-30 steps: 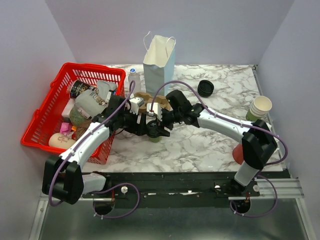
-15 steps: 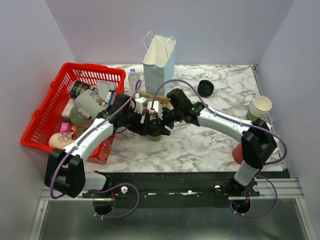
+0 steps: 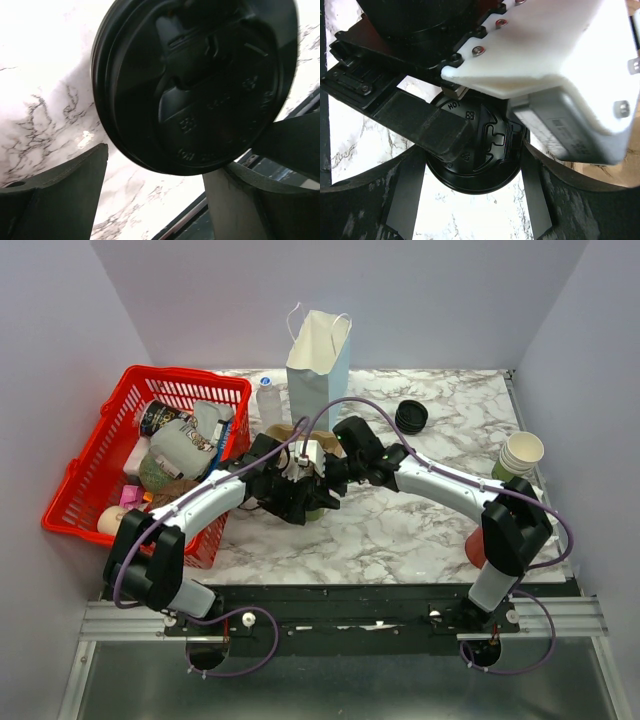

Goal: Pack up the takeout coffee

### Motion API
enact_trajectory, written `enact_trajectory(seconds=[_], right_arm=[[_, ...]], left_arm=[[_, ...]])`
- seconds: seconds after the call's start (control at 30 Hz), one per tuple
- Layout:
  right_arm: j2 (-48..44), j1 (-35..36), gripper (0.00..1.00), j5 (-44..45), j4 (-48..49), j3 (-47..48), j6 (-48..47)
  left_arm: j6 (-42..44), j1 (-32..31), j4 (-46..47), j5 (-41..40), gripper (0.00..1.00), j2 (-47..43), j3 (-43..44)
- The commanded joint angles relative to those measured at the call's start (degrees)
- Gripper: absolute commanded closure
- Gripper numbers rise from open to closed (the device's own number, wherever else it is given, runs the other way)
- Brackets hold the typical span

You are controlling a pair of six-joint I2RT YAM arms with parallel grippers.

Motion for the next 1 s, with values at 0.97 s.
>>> enact_trajectory(seconds=[0.97], right_arm=[[0.25,-1.77,0.0,2.37,-15.98,-0.11,3.42]], left_arm=[[10.66,5.23,-4.85,17.91,0.03,-20.0,2.07]])
